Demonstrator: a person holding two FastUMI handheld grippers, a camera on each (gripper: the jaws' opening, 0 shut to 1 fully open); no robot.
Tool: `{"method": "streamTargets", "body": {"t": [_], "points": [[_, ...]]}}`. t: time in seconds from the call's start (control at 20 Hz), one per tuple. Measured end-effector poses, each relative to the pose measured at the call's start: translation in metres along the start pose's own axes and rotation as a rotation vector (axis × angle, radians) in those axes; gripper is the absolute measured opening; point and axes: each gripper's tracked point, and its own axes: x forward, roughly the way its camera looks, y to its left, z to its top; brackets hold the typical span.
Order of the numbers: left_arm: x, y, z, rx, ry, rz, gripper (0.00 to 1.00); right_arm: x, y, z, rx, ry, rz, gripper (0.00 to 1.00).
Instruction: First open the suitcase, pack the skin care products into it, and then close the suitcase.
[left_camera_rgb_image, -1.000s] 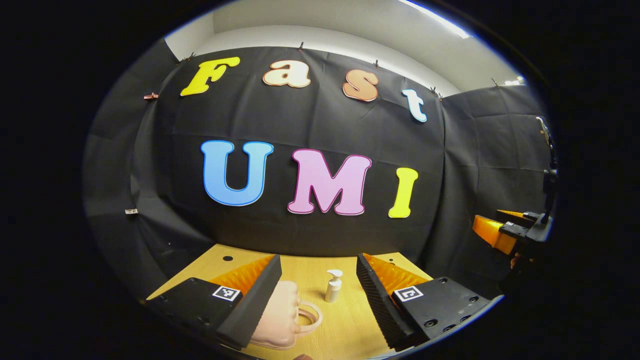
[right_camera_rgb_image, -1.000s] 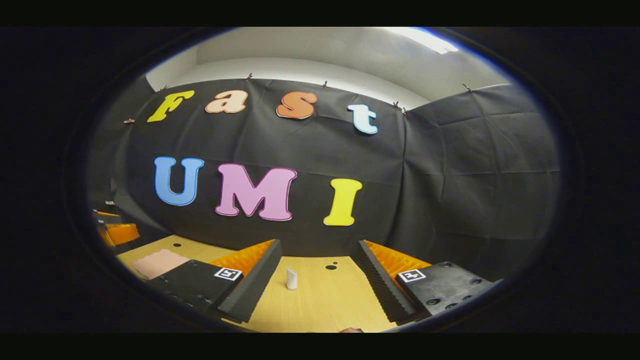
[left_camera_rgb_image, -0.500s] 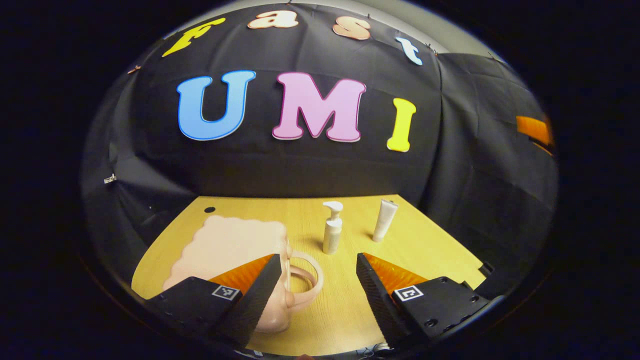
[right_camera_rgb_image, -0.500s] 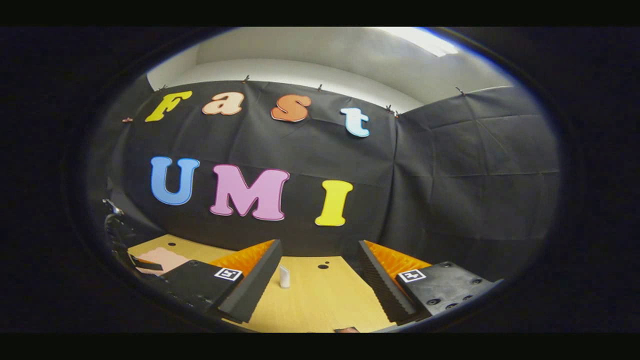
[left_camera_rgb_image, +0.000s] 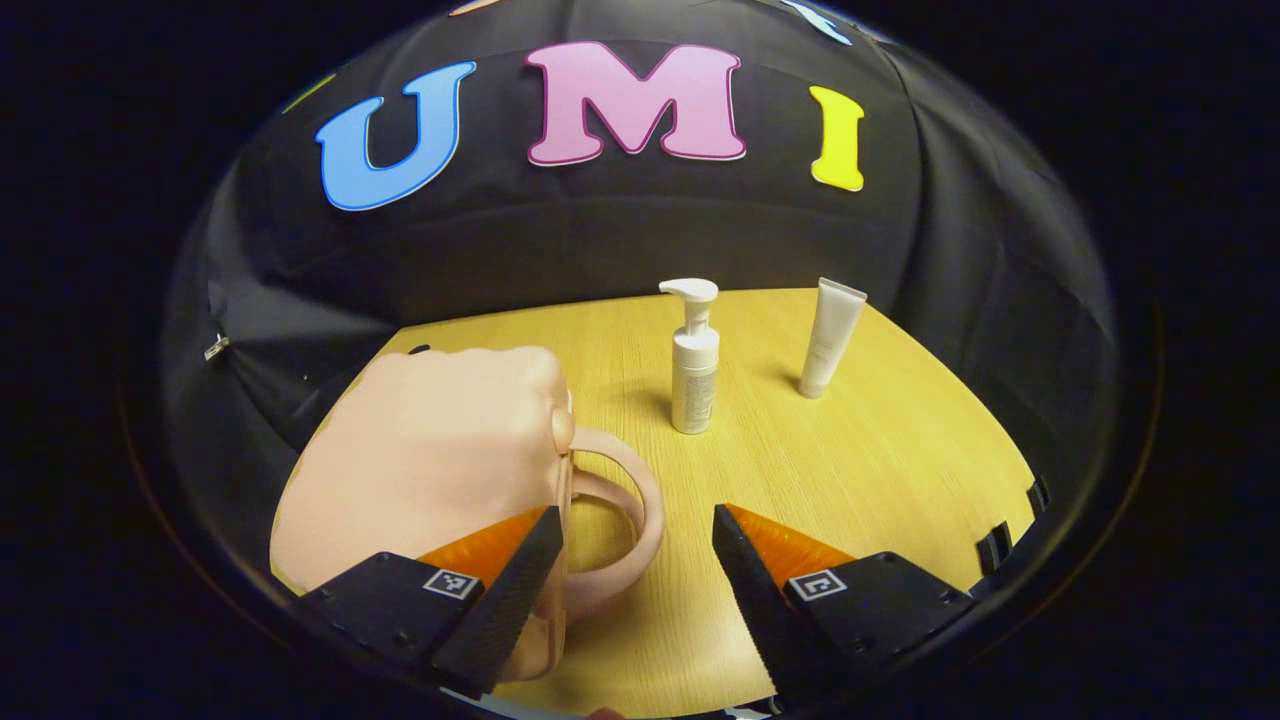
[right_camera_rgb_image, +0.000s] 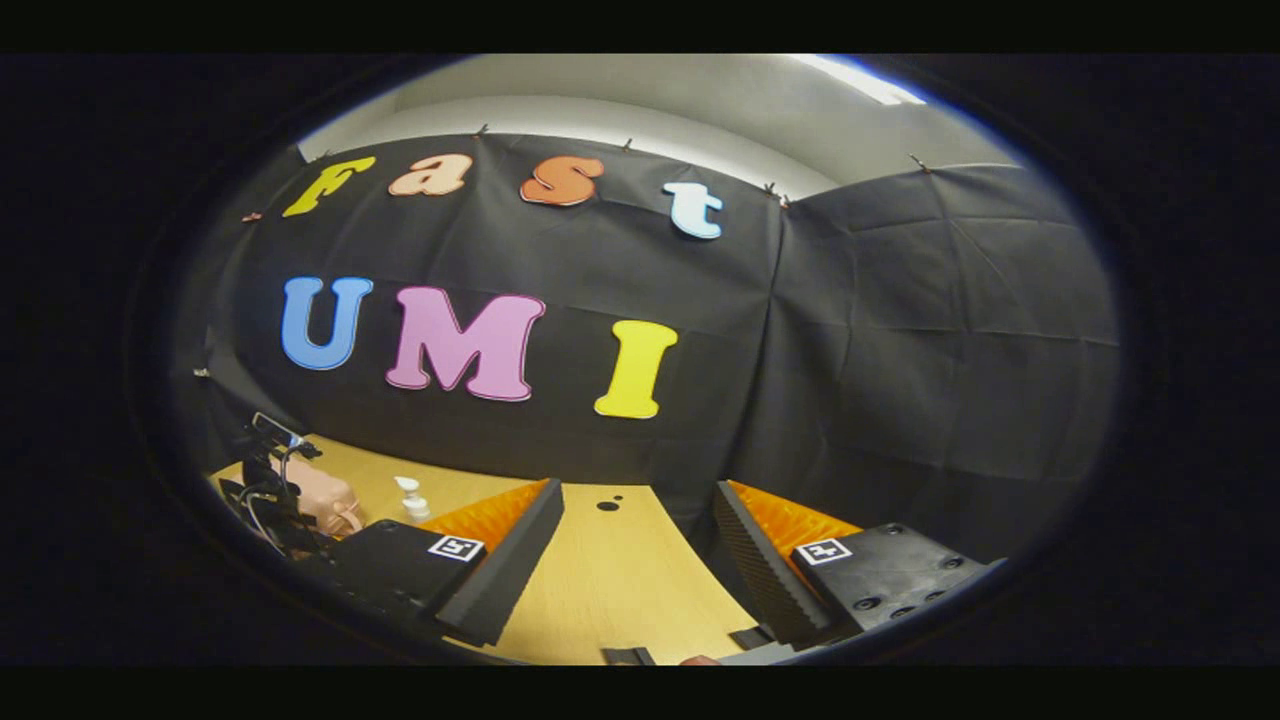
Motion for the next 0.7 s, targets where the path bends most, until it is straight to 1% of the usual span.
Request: {"method": "streamTargets", "body": {"t": [0.1,0.2,0.25,0.3,0.35,0.4,0.45,0.5,0.55,0.6,0.7], "points": [[0.015,-0.004,0.002,0.036,0.021,0.028,0.94,0.014,-0.016,-0.008,0.012,0.003,-0.008,0.97],[0.028,-0.003,-0.003,0.095,0.053,0.076,0.95,0.027,-0.028,-0.024,0.023,0.040,-0.005,0.96],[0.036,-0.003,-0.006,0.117,0.067,0.091,0.98,0.032,-0.035,-0.031,0.020,0.054,-0.014,0.97],[0.046,0.000,-0.012,0.145,0.093,0.111,0.97,0.037,-0.046,-0.034,0.010,0.061,-0.047,0.97],[0.056,0.003,-0.021,0.172,0.124,0.119,0.85,0.040,-0.056,-0.032,0.005,0.056,-0.073,0.97],[0.058,-0.007,-0.032,0.177,0.161,0.092,0.63,0.039,-0.061,-0.026,0.008,0.043,-0.089,0.97],[0.058,-0.007,-0.033,0.192,0.182,0.095,0.40,0.037,-0.063,-0.019,0.009,0.025,-0.103,0.97],[0.057,-0.007,-0.030,0.215,0.173,0.095,0.18,0.035,-0.067,-0.013,-0.002,0.004,-0.122,0.97],[0.055,-0.010,-0.023,0.237,0.157,0.085,0.15,0.032,-0.068,-0.011,-0.016,-0.003,-0.139,0.97],[0.049,-0.013,-0.017,0.256,0.146,0.071,0.14,0.030,-0.067,-0.010,-0.024,-0.004,-0.155,0.96],[0.038,-0.011,-0.010,0.241,0.162,0.032,0.13,0.023,-0.061,-0.008,-0.020,0.007,-0.185,0.97]]}}
